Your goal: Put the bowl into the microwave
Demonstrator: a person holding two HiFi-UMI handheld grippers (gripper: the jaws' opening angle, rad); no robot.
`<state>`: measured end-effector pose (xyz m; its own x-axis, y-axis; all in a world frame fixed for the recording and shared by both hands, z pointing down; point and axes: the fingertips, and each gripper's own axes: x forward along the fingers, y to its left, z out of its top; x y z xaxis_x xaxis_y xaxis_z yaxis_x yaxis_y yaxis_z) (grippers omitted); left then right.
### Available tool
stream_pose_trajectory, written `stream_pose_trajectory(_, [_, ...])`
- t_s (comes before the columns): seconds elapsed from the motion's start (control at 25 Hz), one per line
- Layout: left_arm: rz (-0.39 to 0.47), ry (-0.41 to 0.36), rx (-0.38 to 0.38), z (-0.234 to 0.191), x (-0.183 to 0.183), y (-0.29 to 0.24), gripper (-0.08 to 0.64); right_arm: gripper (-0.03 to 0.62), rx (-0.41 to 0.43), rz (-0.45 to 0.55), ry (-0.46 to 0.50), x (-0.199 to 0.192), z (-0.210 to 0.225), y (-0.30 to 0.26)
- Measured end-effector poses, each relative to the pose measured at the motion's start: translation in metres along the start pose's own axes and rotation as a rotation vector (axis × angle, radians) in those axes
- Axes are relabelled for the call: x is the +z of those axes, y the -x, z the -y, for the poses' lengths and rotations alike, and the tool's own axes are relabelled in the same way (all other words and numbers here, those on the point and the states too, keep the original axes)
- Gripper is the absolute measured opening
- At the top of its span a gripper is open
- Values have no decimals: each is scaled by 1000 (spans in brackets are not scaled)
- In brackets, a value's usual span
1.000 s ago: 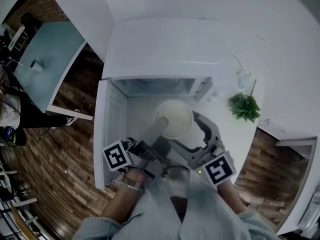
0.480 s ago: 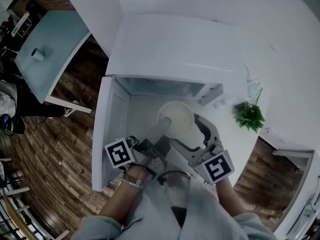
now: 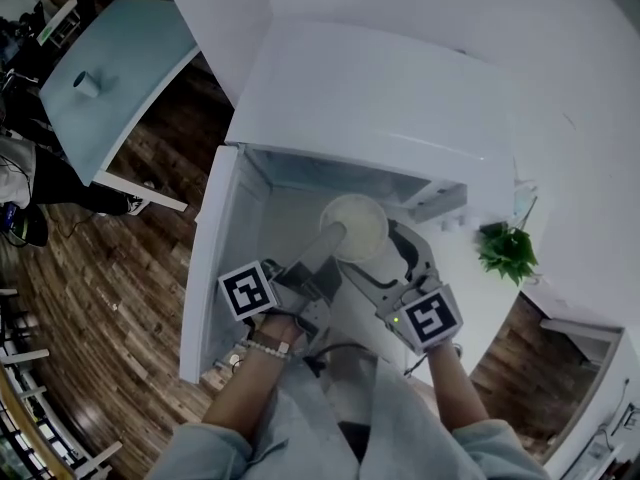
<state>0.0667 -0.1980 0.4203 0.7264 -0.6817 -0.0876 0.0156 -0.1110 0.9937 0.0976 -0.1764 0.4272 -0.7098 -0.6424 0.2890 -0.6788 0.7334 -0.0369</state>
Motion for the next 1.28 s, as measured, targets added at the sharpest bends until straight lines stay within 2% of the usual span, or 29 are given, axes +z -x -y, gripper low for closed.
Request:
stream_pose_trajectory(0.32, [9, -13, 31, -27, 15, -14, 233, 360, -29, -25, -32, -18, 19, -19])
stream_pose_trajectory(0.96, [51, 23, 84, -74, 44, -47, 230, 357, -62, -80, -87, -49, 58, -58])
stream_pose_trajectory(1.28, [62, 31, 162, -101, 52, -50, 230, 356, -55, -139, -122, -70, 67, -74])
